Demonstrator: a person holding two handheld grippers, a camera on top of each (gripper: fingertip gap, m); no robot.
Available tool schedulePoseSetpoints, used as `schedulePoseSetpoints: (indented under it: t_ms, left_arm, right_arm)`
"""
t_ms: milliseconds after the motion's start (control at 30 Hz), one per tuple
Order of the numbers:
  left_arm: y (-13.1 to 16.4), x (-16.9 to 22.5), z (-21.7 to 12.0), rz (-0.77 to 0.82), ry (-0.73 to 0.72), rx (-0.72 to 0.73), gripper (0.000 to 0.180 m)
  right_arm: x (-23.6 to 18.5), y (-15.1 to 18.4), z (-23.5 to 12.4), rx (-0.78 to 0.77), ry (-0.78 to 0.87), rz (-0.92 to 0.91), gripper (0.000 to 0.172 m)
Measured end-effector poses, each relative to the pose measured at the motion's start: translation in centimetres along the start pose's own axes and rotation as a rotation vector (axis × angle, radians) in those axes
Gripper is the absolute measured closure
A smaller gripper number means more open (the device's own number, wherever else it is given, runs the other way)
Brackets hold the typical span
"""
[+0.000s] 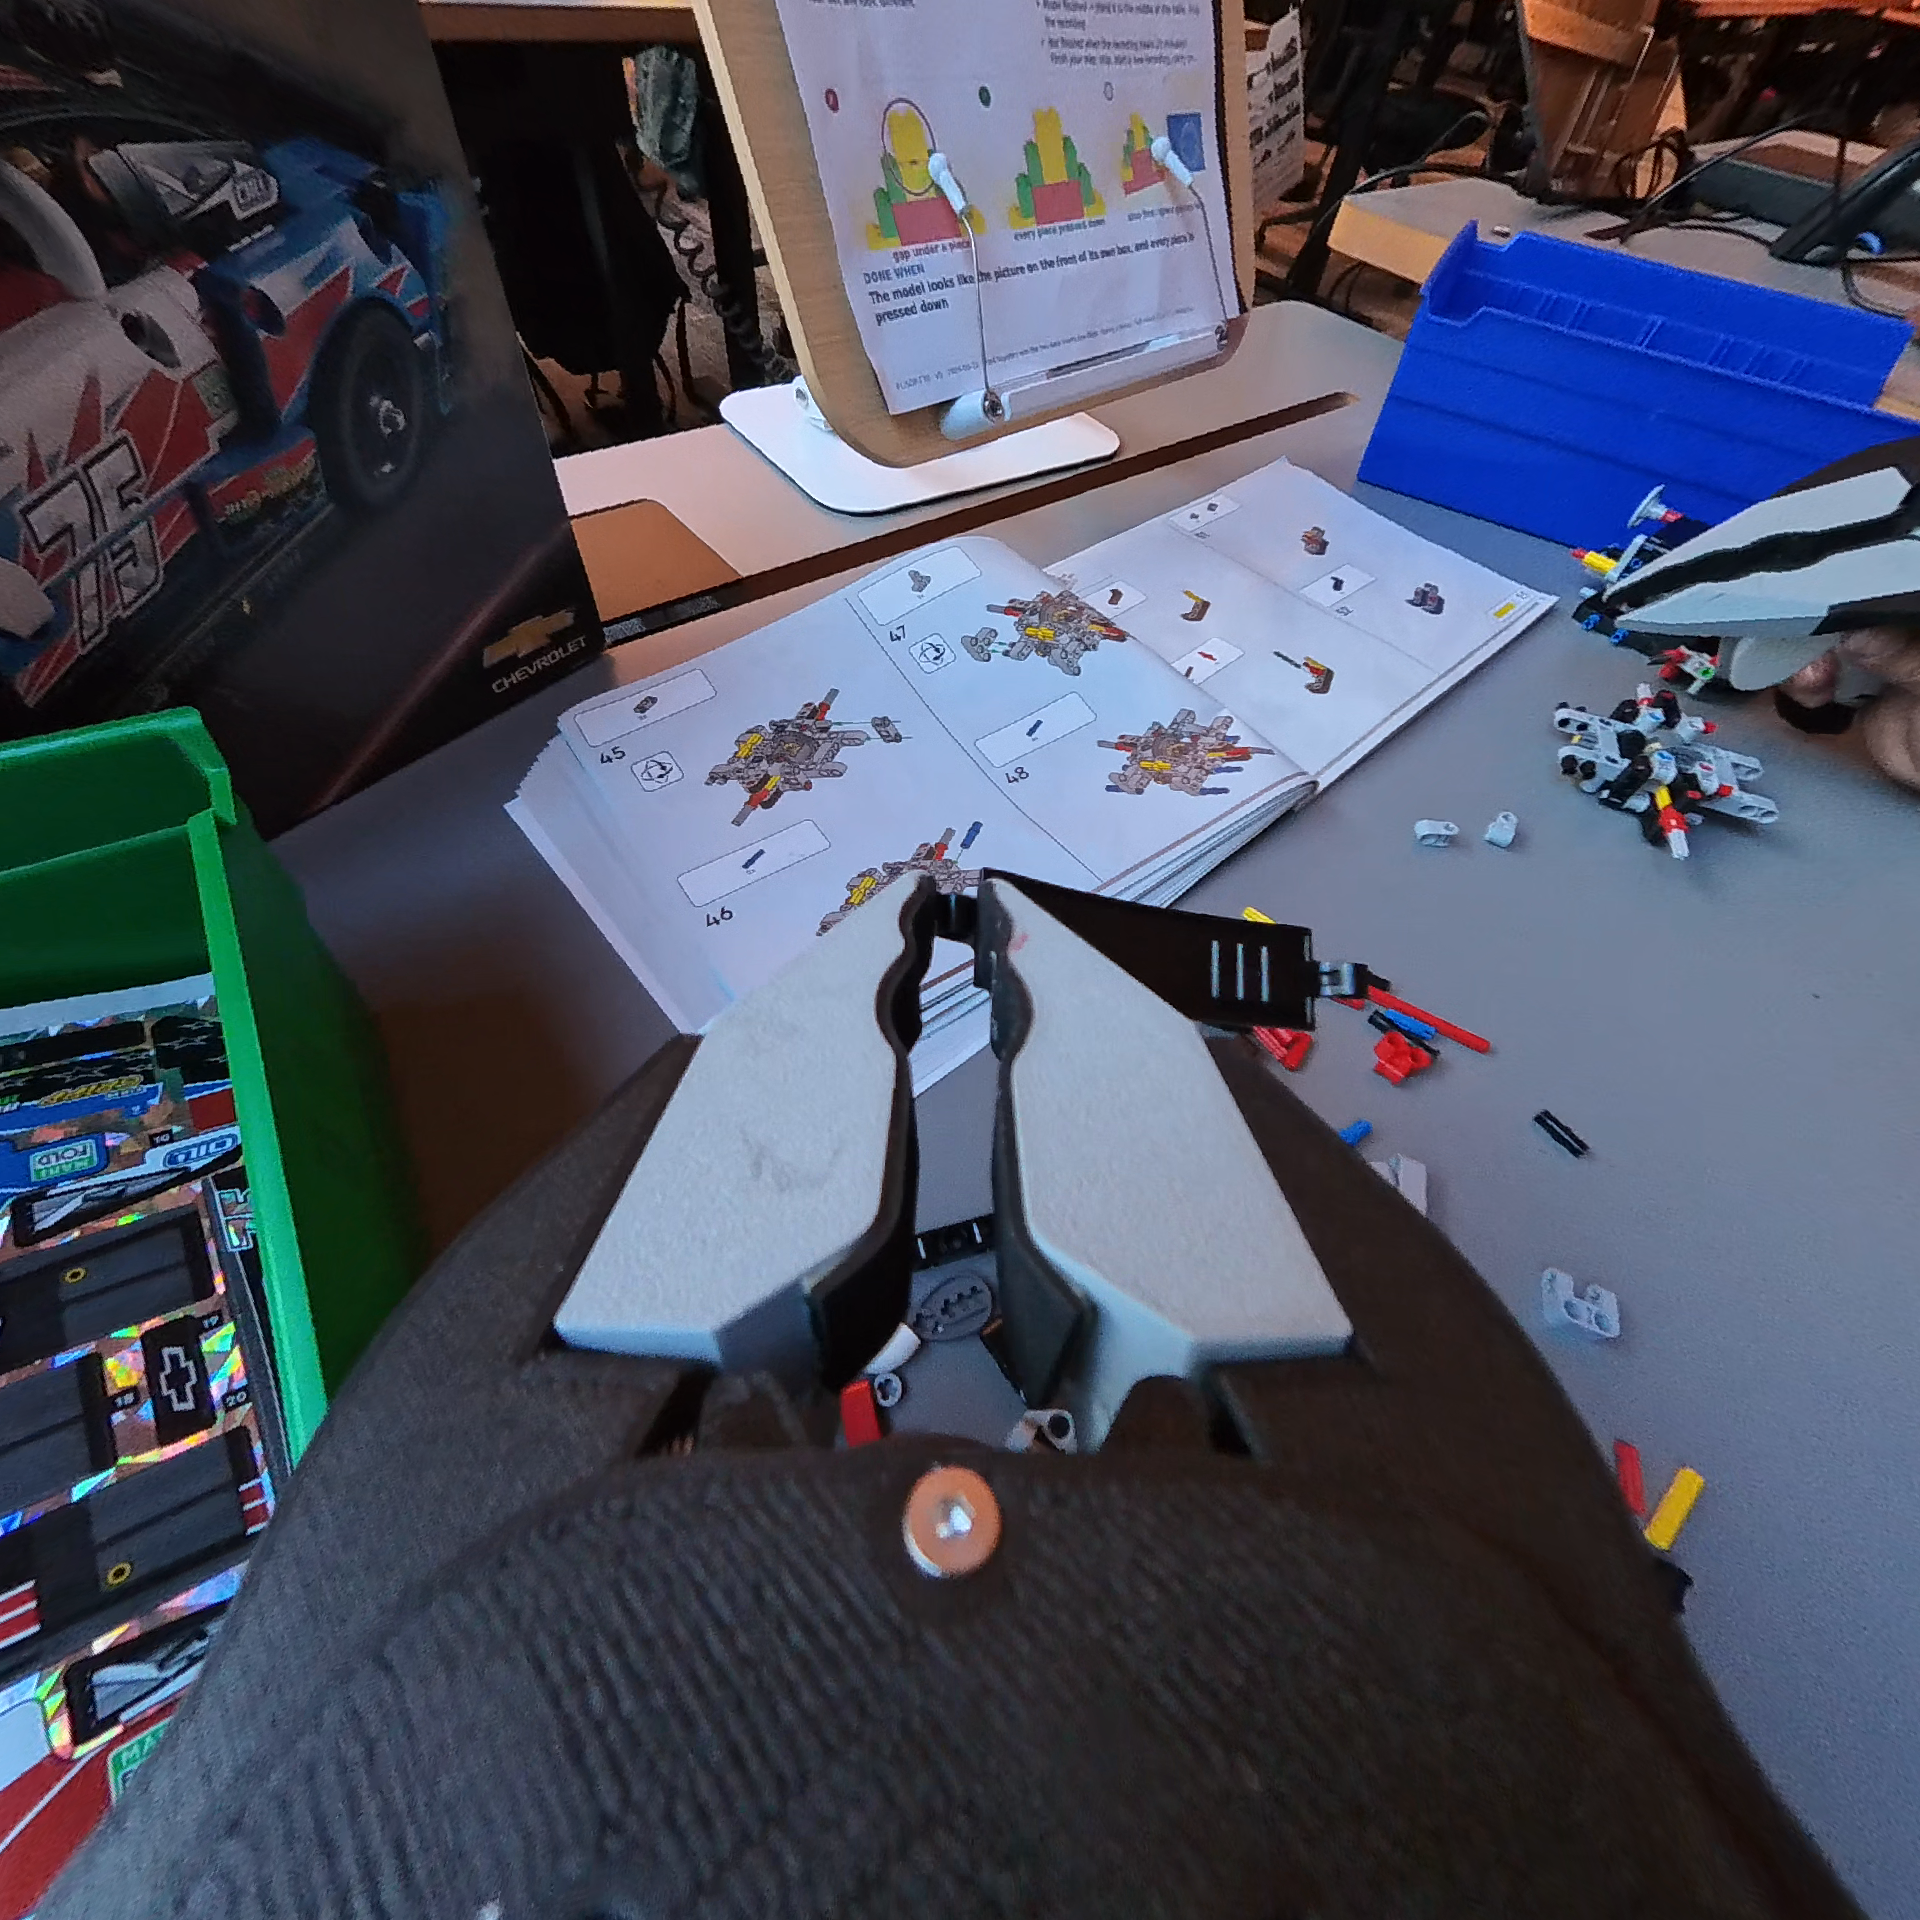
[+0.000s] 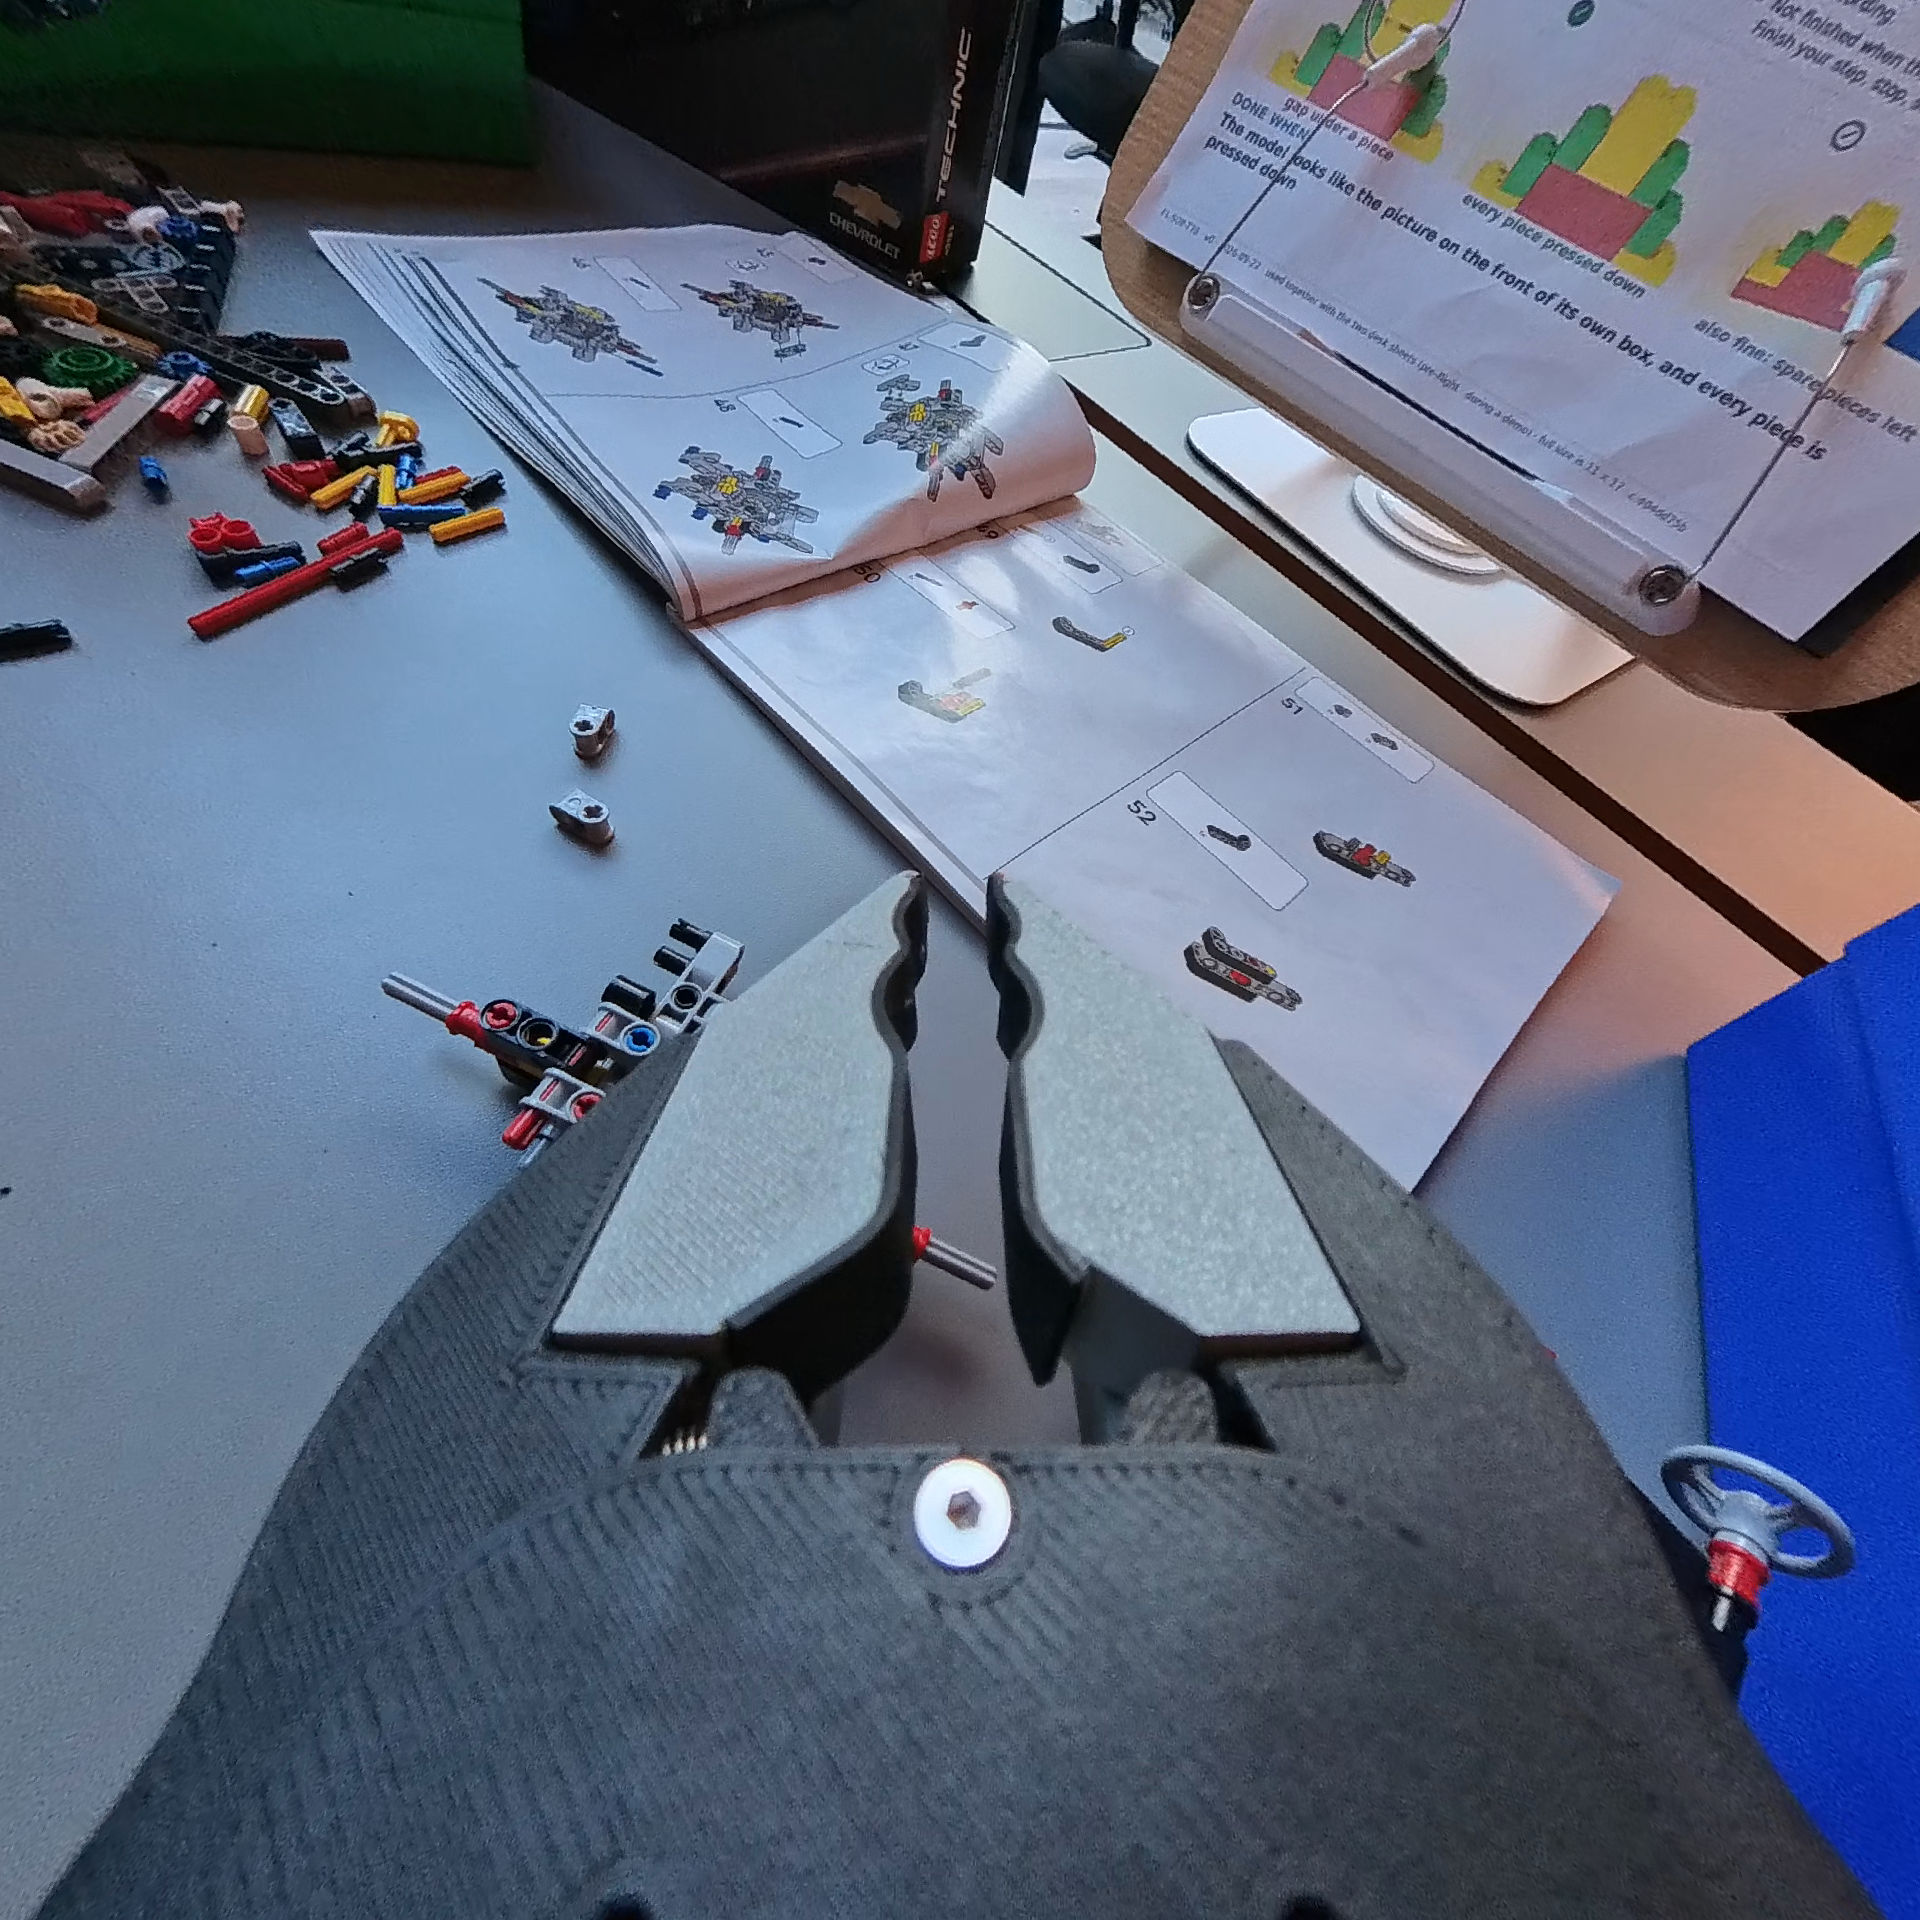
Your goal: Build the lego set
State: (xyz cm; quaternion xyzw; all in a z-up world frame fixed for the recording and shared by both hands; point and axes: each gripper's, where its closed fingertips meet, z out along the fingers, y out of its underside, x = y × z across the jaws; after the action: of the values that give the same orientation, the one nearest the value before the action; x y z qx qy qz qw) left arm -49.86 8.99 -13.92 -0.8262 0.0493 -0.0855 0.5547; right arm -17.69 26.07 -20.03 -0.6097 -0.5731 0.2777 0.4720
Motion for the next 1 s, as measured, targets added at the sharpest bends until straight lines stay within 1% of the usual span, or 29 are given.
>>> schedulePoseSetpoints:
  t_ms: [300, 667, 1000]
  left_arm:
    - [0.5, 0.2, 0.3, -0.002, 0.014, -0.03, 0.175]
    - [3.5, 1.6, 1.7, 0.024, 0.076, -0.193, 0.175]
    - [4.9, 1.9, 2.1, 0.023, 0.1, -0.265, 0.175]
  right_arm:
    - [-0.1, 0.1, 0.0, -0.006, -0.001, -0.004, 0.165]
    - [-0.1, 0.1, 0.1, -0.008, -0.003, -0.009, 0.166]
    - [-0.2, 0.2, 0.1, -0.011, -0.004, -0.012, 0.167]
